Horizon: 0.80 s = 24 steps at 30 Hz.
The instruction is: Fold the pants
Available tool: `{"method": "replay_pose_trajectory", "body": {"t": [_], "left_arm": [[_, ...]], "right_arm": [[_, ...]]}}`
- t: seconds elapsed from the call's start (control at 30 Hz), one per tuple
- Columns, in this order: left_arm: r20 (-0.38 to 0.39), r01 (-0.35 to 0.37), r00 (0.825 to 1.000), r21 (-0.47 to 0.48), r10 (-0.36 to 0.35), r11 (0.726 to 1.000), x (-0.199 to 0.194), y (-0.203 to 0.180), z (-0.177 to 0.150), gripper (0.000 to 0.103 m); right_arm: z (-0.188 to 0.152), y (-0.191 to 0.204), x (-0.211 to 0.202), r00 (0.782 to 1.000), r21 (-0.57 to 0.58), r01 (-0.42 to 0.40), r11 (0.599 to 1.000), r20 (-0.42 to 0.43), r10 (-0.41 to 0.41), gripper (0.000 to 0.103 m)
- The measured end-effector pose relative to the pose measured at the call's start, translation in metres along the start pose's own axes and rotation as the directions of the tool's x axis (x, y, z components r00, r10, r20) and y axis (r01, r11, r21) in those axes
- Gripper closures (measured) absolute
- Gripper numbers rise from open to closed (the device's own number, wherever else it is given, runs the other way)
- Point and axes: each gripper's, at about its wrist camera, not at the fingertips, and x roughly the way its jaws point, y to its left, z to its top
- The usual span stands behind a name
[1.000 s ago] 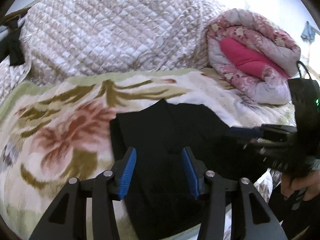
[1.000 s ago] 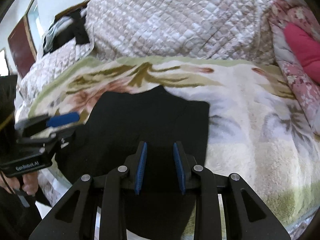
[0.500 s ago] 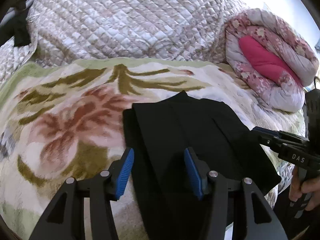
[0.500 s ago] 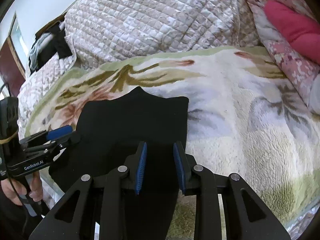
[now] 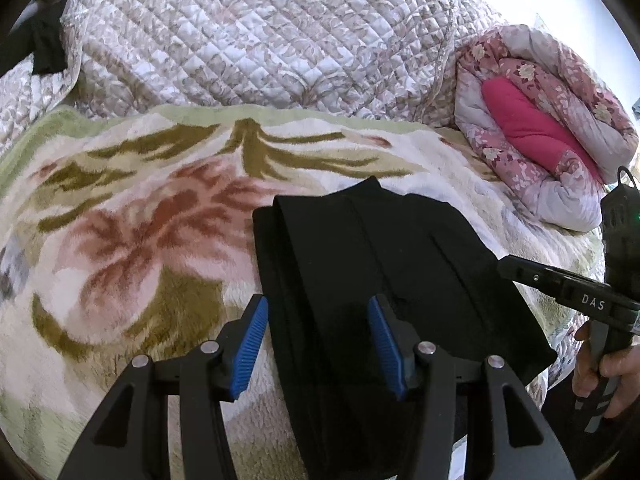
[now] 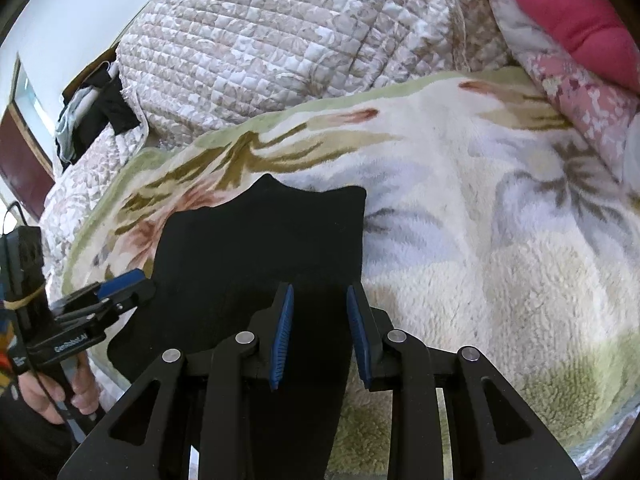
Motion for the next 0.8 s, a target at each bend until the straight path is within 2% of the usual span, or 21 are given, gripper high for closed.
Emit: {"method": "replay_pose_trajectory", "body": {"t": [0.1, 0.2, 0.33, 0.43, 0.57, 0.63, 0.7, 0.8], "left_arm": [[-0.016, 0.026, 1.000, -0.034, -0.027, 0.999, 0.002, 0.005, -0.002, 0.044], [-0.033, 0.058, 0.998, -0.076, -0.061, 0.995, 0.005, 0.009, -0.004, 0.042], [-0.057, 0.111, 0.991, -0.127, -0.119, 0.986, 0.008, 0.014, -0.008, 0.037], [-0.055, 0.128, 0.989, -0.123, -0.136, 0.984, 0.013, 0.013, -0.007, 0.033], [-0.045, 0.162, 0.984, -0.178, -0.173, 0.971, 0.028, 0.019, 0.000, 0.029], [-0.043, 0.166, 0.983, -0.189, -0.177, 0.968, 0.029, 0.020, 0.001, 0.035], [-0.039, 0.169, 0.983, -0.195, -0.180, 0.966, 0.024, 0.019, -0.001, 0.046], [-0.028, 0.172, 0.983, -0.220, -0.182, 0.960, 0.018, 0.023, 0.000, 0.060]], "right_arm": [[-0.001, -0.006, 0.001, 1.000, 0.025, -0.022, 0.999, -0.010, 0.022, 0.052], [-0.005, -0.014, 0.007, 0.996, 0.085, -0.061, 0.995, -0.054, 0.066, 0.052], [-0.007, -0.013, 0.006, 0.989, 0.106, -0.124, 0.987, -0.067, 0.131, 0.052], [-0.007, -0.012, 0.012, 0.988, 0.100, -0.123, 0.987, -0.080, 0.131, 0.051], [0.003, -0.019, 0.025, 0.981, 0.160, -0.163, 0.974, -0.079, 0.177, 0.051], [0.005, -0.021, 0.028, 0.978, 0.189, -0.175, 0.966, -0.079, 0.193, 0.055], [0.005, -0.020, 0.026, 0.980, 0.186, -0.166, 0.969, -0.082, 0.183, 0.073], [0.003, -0.020, 0.021, 0.976, 0.201, -0.187, 0.962, -0.068, 0.205, 0.078]]}}
